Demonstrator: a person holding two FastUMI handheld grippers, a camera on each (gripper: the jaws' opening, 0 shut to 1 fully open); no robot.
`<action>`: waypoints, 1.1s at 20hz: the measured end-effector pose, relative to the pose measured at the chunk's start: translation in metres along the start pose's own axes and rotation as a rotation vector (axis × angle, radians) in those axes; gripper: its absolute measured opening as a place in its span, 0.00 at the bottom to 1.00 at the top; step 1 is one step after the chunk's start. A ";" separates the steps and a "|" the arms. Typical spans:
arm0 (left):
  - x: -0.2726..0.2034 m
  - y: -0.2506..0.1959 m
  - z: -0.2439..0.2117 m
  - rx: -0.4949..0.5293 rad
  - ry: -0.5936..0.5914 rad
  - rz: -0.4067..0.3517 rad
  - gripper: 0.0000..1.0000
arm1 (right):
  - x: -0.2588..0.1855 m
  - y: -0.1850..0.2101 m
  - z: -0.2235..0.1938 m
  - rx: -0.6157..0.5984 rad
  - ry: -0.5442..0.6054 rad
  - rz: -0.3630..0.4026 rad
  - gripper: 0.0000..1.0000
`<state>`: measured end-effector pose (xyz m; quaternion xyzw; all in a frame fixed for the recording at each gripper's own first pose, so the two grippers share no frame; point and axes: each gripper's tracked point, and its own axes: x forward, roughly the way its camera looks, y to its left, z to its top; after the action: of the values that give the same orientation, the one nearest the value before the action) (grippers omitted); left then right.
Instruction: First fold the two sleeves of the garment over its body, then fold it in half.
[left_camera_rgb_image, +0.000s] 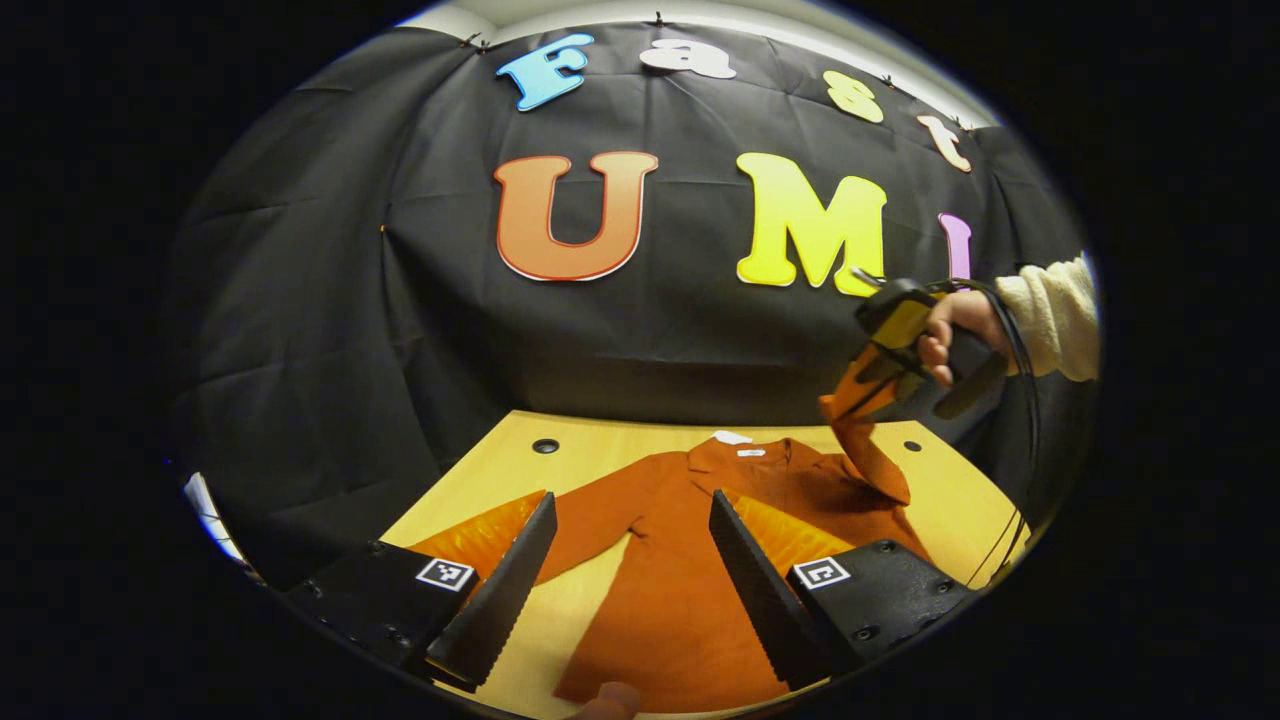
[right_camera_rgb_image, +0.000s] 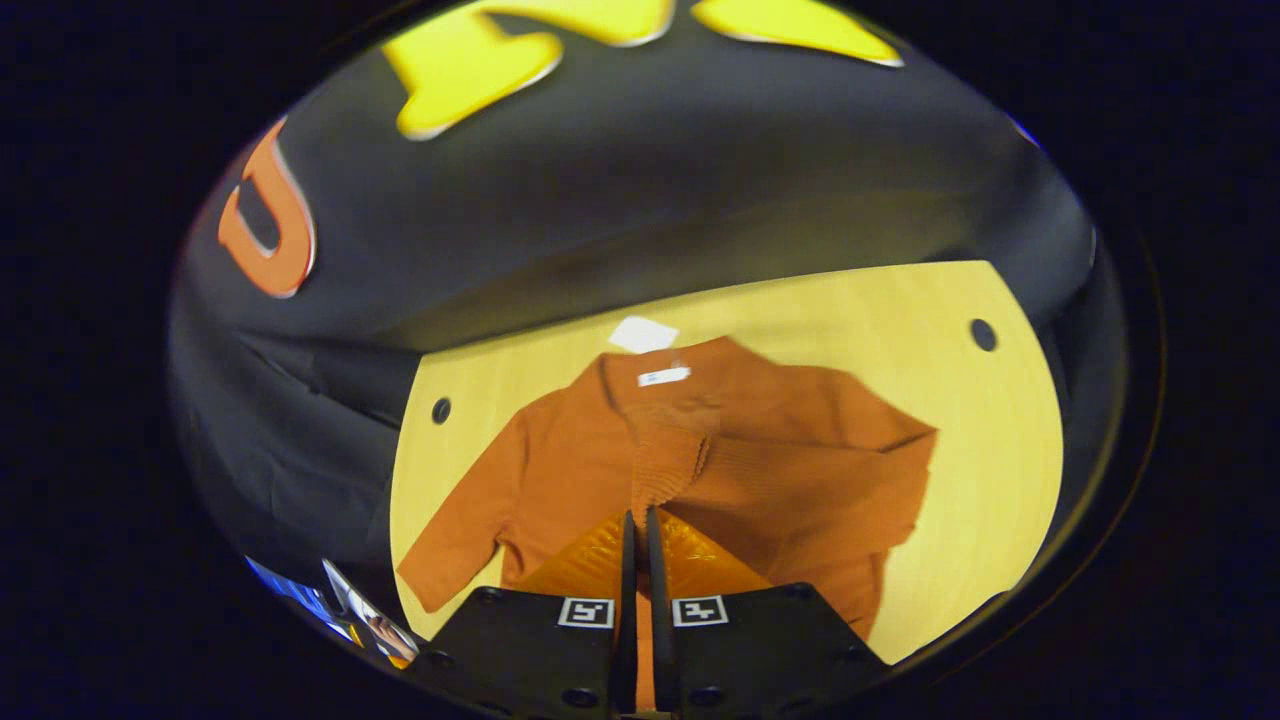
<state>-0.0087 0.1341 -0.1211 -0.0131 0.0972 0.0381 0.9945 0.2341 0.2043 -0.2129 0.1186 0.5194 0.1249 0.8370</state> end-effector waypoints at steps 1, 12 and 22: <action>-0.002 0.011 -0.004 0.009 0.000 0.011 1.00 | 0.023 0.022 -0.007 -0.033 0.020 0.009 0.07; -0.033 0.101 -0.050 -0.094 0.060 0.181 0.99 | 0.163 0.106 -0.062 -0.180 0.145 -0.104 0.07; -0.026 0.173 -0.129 -0.206 0.233 0.398 1.00 | 0.157 0.116 -0.073 -0.263 0.113 -0.069 0.85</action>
<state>-0.0724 0.3002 -0.2456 -0.0992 0.2075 0.2413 0.9428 0.2260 0.3707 -0.3379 -0.0172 0.5488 0.1695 0.8184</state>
